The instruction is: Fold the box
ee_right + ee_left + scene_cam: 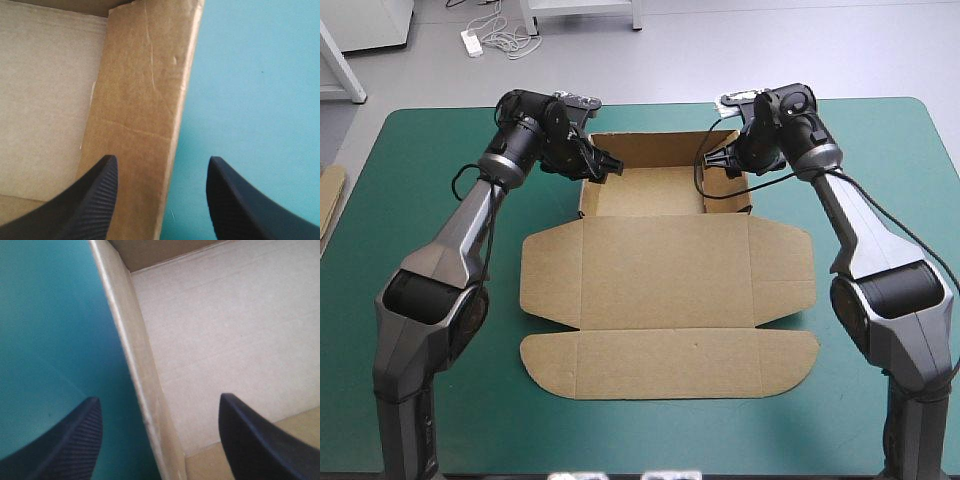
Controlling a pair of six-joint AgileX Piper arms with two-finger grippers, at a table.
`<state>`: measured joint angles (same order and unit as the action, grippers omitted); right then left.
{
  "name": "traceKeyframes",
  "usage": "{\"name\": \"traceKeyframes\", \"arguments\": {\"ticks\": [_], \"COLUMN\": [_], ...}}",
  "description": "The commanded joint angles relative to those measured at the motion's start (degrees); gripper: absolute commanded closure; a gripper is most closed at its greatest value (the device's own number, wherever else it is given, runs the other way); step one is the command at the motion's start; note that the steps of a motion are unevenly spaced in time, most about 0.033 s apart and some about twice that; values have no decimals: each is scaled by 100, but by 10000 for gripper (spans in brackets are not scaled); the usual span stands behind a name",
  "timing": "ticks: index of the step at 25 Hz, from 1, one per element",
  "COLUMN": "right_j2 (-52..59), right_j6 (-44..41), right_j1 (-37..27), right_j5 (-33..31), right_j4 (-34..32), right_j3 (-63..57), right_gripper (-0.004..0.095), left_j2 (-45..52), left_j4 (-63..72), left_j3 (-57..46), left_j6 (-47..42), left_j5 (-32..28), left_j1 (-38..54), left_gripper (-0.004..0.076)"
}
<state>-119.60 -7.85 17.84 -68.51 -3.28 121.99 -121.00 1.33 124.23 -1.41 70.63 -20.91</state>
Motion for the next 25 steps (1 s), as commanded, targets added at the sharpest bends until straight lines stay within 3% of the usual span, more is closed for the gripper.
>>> {"name": "traceKeyframes", "arguments": {"ticks": [1,10,22,25], "right_j2": [670,1547,1724,1724], "right_j6": [98,237,409,438], "right_j1": [-28,-28,-28,-28], "right_j5": [-127,-135,-228,-264], "right_j4": [-73,-152,-110,-13], "right_j3": [210,210,210,210], "right_gripper": [393,394,394,394], "left_j2": [858,2386,5653,6874], "left_j4": [114,58,-626,-835], "left_j3": [183,-400,-3394,-4061], "left_j6": [203,242,-93,-103], "left_j5": [156,347,17,50], "left_j1": [-39,-64,-569,-569], "left_gripper": [241,246,262,263]}}
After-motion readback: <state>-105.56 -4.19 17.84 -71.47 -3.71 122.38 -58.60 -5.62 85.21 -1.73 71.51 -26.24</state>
